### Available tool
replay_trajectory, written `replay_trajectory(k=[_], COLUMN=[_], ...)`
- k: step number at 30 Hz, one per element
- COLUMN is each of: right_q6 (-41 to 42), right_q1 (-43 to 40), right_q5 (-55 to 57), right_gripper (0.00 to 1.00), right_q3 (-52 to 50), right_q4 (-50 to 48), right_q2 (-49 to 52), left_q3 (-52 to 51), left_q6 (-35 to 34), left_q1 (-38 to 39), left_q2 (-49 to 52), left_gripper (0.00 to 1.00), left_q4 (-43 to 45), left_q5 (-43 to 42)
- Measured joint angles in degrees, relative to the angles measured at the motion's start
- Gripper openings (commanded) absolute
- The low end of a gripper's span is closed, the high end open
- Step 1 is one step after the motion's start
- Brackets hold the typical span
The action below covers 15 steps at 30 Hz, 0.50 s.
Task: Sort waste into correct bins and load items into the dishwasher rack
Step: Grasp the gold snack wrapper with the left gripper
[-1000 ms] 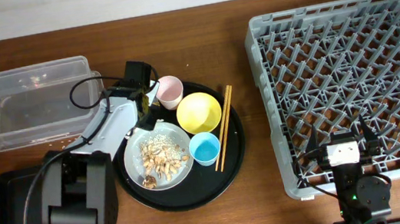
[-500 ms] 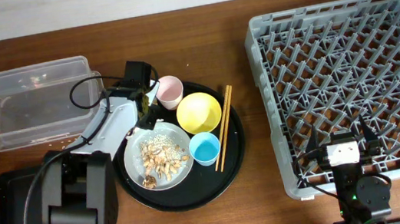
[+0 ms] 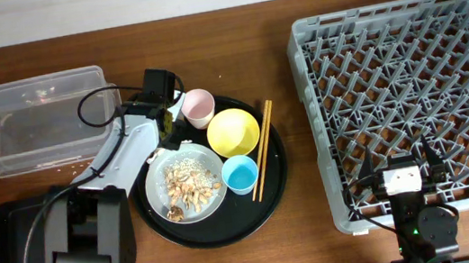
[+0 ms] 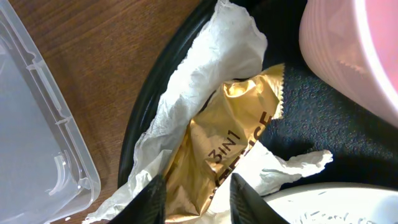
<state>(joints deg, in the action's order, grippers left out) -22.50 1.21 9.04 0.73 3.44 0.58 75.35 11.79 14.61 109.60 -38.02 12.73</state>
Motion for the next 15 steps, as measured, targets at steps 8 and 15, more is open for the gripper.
replay_trajectory(k=[8, 15], right_q6=[0.0, 0.0], right_q1=[0.0, 0.0], right_q5=[0.0, 0.0], right_gripper=[0.99, 0.99], right_q3=[0.0, 0.0], right_q4=[0.0, 0.0], right_q2=[0.0, 0.0], left_q3=[0.0, 0.0], left_q6=[0.0, 1.1], left_q1=[0.0, 0.0], left_q2=[0.0, 0.0], left_gripper=[0.32, 0.31], left_q4=[0.2, 0.6], left_q5=[-0.5, -0.5])
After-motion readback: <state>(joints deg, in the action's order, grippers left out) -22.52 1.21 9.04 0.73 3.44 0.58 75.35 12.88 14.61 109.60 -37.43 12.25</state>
